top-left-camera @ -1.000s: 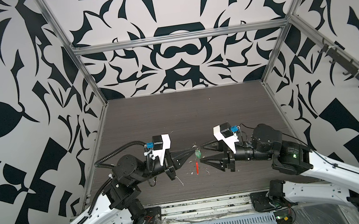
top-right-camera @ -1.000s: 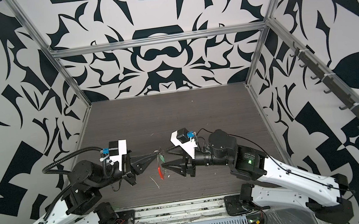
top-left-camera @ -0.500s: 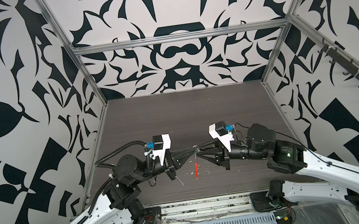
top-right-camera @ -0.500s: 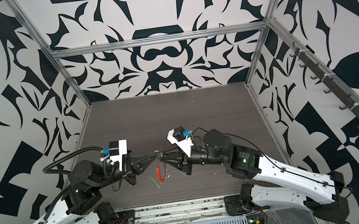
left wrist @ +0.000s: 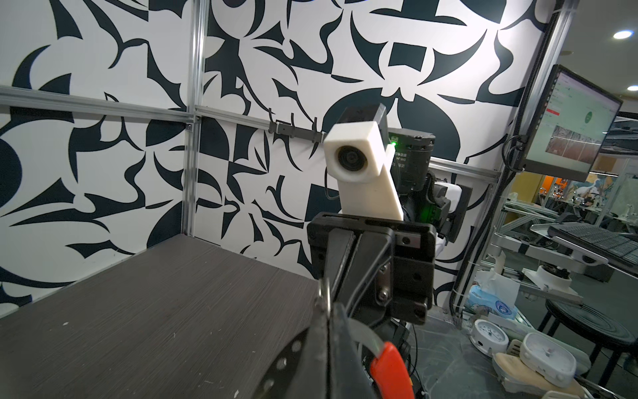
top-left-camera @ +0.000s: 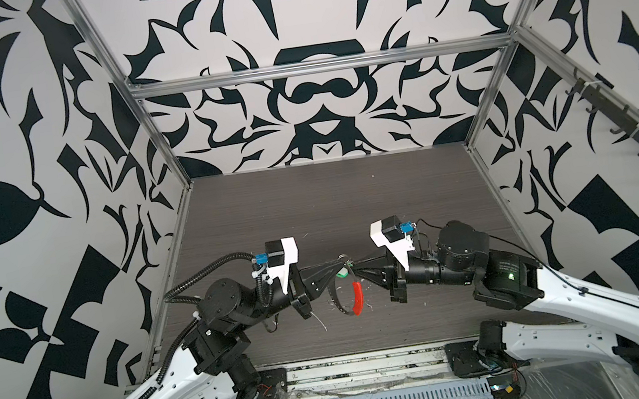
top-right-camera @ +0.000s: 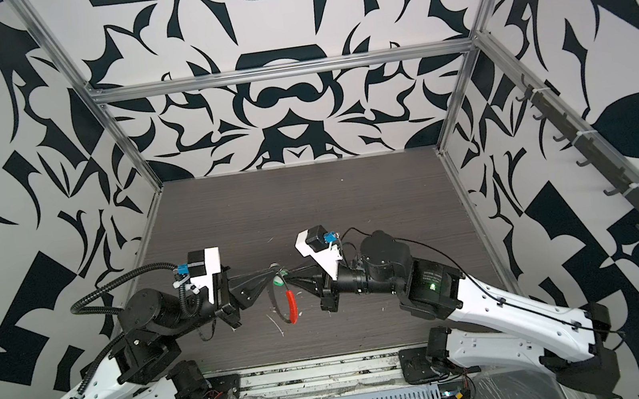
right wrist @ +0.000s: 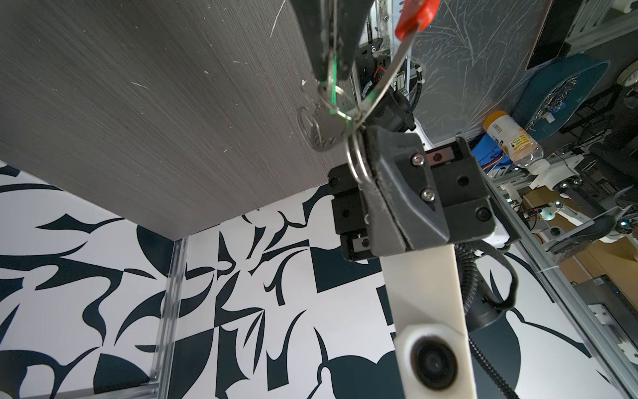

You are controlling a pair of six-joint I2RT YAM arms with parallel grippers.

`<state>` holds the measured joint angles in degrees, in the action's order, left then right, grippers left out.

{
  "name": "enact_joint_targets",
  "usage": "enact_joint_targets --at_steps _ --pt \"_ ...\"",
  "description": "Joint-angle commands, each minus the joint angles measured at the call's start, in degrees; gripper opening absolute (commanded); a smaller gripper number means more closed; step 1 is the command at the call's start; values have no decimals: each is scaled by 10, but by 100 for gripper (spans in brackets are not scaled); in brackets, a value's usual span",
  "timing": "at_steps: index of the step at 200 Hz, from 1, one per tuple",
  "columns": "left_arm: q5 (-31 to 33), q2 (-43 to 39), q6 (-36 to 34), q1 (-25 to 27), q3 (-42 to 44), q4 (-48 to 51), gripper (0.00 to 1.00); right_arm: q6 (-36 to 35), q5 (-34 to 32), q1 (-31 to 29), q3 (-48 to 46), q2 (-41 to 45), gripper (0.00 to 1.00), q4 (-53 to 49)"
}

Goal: Remove the keys from the keyring

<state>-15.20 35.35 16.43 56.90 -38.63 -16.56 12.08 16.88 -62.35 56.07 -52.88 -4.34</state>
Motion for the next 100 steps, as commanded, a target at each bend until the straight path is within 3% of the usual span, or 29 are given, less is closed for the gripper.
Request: enact_joint_targets --at_steps 1,46,79,100 --pt "9 -4 7 -1 9 -61 0 13 20 -6 -4 -20 0 24" --pt "3 -2 2 -1 10 -54 0 21 43 -15 -4 -47 0 32" --pt "-19 -12 -6 -1 3 -21 0 18 25 -16 -8 -17 0 9" --pt "-28 -14 -9 0 1 -5 0 11 23 -15 -5 8 20 -16"
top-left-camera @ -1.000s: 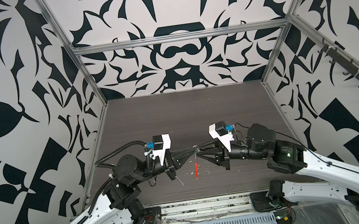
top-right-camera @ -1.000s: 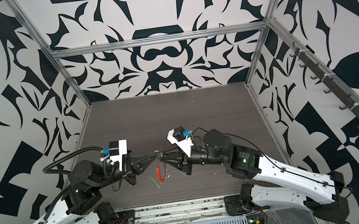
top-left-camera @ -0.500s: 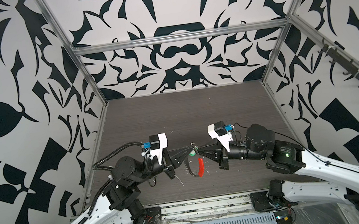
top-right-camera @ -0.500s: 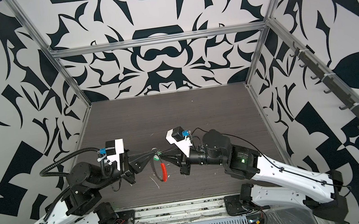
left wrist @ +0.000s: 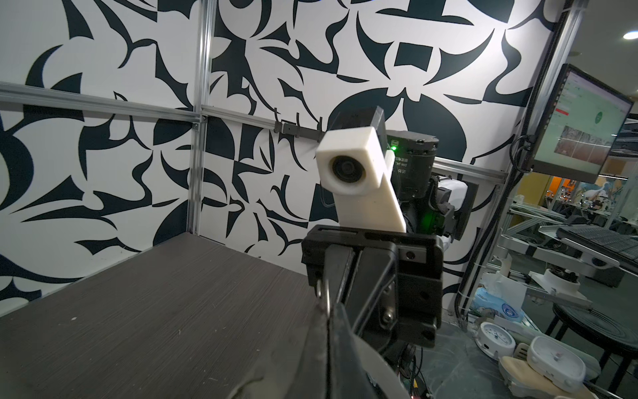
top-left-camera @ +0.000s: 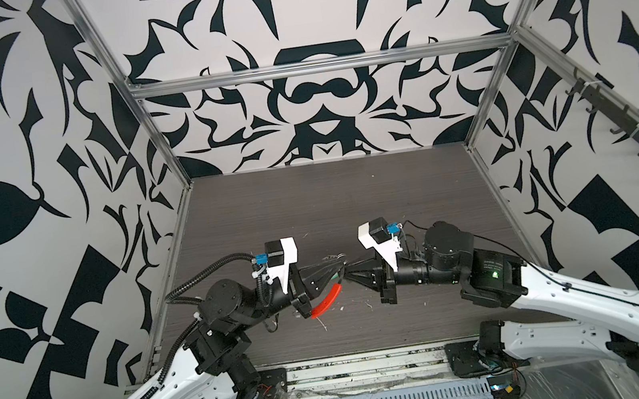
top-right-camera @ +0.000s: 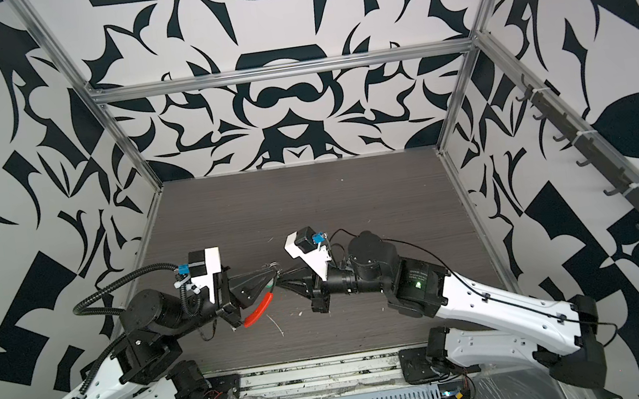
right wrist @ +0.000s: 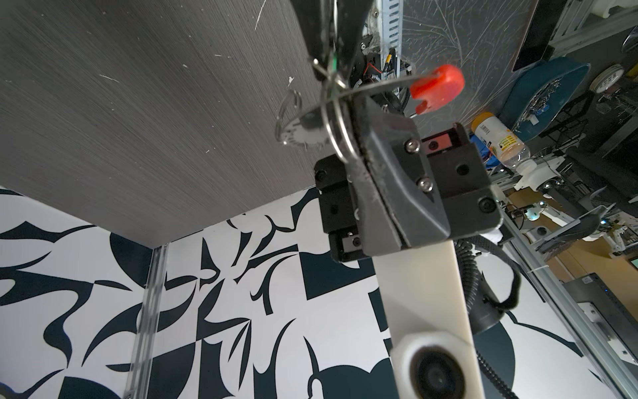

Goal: Remove the keys from the keyring

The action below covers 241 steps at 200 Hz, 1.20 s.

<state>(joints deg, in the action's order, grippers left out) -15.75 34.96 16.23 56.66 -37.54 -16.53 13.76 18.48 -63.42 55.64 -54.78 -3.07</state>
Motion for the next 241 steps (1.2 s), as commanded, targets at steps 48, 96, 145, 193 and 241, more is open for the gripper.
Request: enact_joint_targets --at_steps 48,96,145,193,241 --pt "-33 -8 -10 2 -10 12 0 -13 -12 -5 -7 91 45 -54" --pt "-69 6 -10 1 -16 19 0 -18 -47 -5 1 110 47 -38" --pt "-87 17 -10 2 -22 20 0 -20 -4 -5 12 76 47 -10" --pt "-83 16 -10 2 -21 19 0 -21 13 -5 7 69 35 4" --pt "-81 21 -9 1 -24 15 0 -17 21 -5 3 65 14 5"
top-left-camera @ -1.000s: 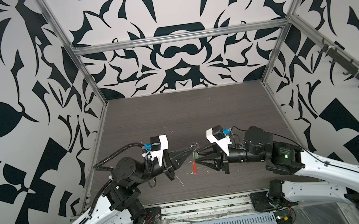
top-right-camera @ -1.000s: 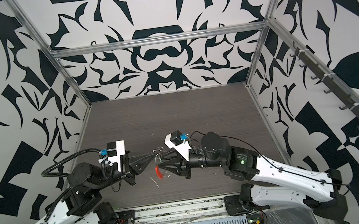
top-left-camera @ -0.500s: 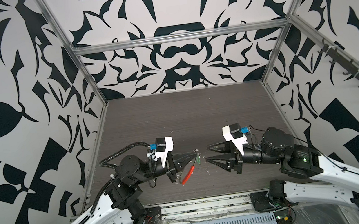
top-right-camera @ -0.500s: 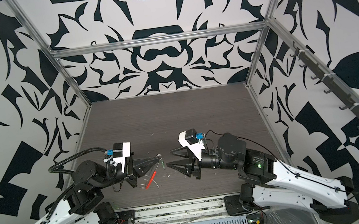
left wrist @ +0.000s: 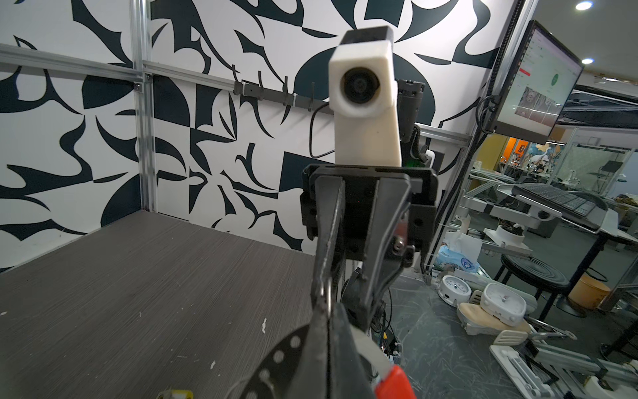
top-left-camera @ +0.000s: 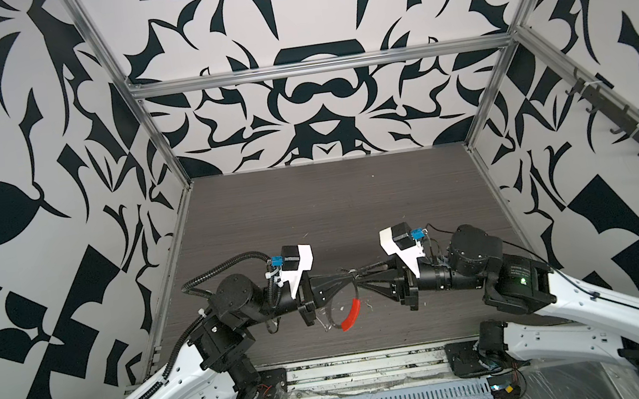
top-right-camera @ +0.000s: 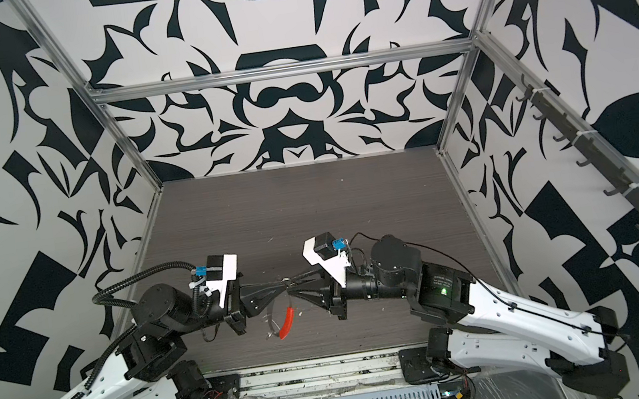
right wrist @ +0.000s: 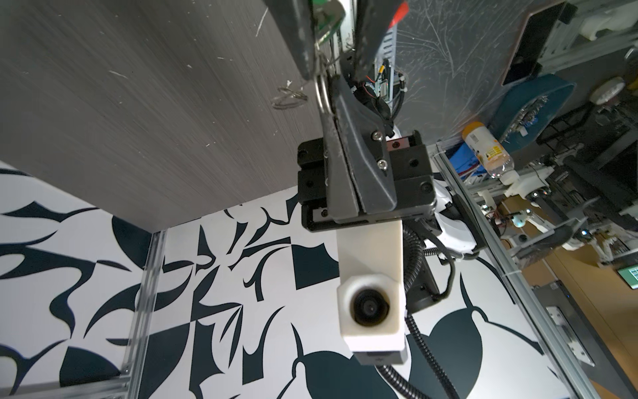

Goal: Remove the keys from the keyring

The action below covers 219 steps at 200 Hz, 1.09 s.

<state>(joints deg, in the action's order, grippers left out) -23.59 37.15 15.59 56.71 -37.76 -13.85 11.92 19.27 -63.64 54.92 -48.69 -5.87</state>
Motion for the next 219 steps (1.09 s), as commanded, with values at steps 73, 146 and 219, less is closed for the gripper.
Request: enact_joint_targets --at_steps 73,146,219 --pt "-1 0 -2 1 -34 14 0 4 -19 -2 20 15 0 4" --pt "15 -8 -39 1 -69 134 38 -71 -24 14 143 -33 0 -257" --pt "-42 67 -45 1 -126 209 37 -116 58 48 253 -112 0 -394"
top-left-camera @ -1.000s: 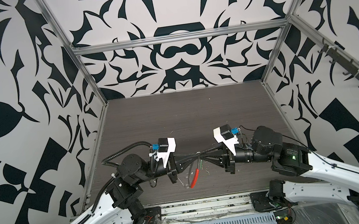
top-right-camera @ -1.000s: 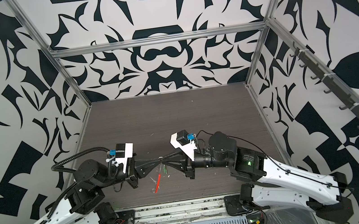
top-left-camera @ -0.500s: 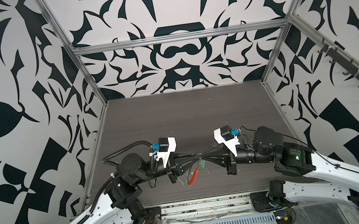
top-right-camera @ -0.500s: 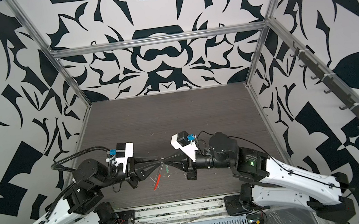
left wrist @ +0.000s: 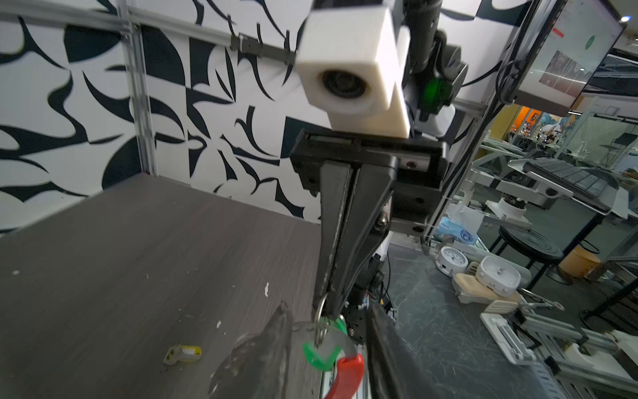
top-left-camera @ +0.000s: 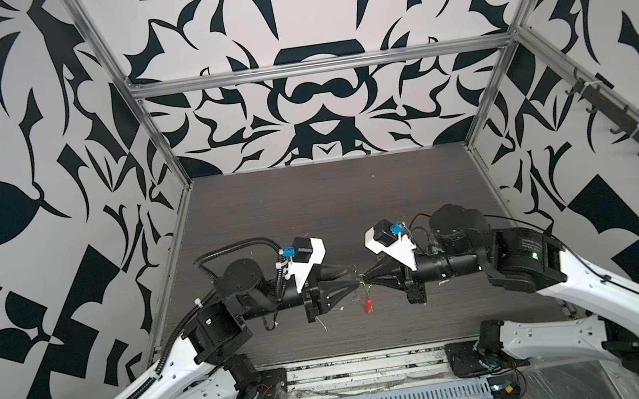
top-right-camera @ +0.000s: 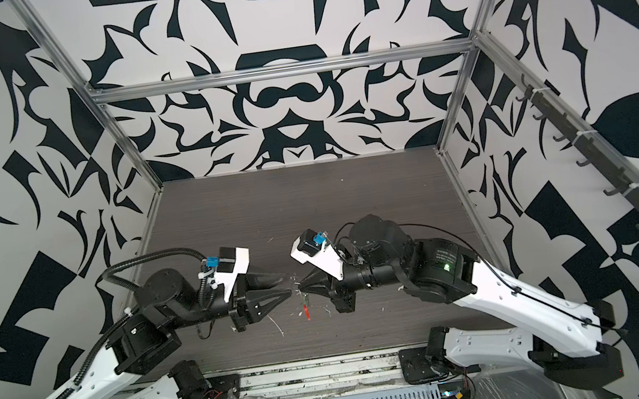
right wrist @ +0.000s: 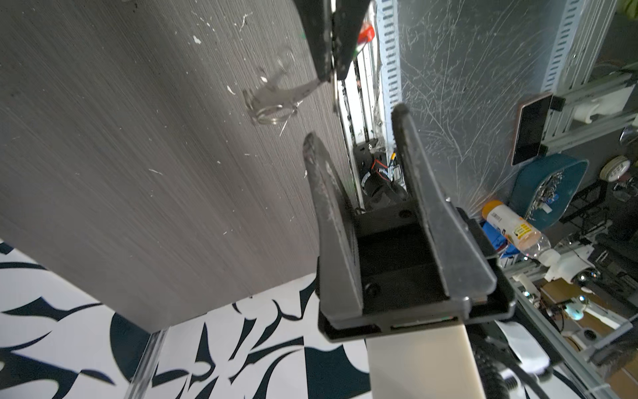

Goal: Remove the keys from the keyring

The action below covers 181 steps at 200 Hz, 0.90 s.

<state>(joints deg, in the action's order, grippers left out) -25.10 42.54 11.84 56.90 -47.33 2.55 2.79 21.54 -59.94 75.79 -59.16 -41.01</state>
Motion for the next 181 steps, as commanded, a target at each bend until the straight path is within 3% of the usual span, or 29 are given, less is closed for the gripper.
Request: enact_joint_targets --at_steps 1,30,67,124,162,181 --pt "-27 14 -8 -1 -31 46 37 -25 36 11 45 -8 0 -43" --pt "-28 34 -9 -1 -47 75 37 -30 53 24 64 -23 0 -63" --pt "-26 32 -13 -1 -48 77 23 -29 64 34 70 -30 0 -70" --pt "-28 45 -14 -1 -52 67 19 -30 72 37 87 -47 0 -84" --pt "-23 48 -9 -1 -49 50 0 -30 71 37 96 -56 0 -87" --pt "-6 42 -2 -1 -37 22 0 -22 69 37 90 -55 0 -74"
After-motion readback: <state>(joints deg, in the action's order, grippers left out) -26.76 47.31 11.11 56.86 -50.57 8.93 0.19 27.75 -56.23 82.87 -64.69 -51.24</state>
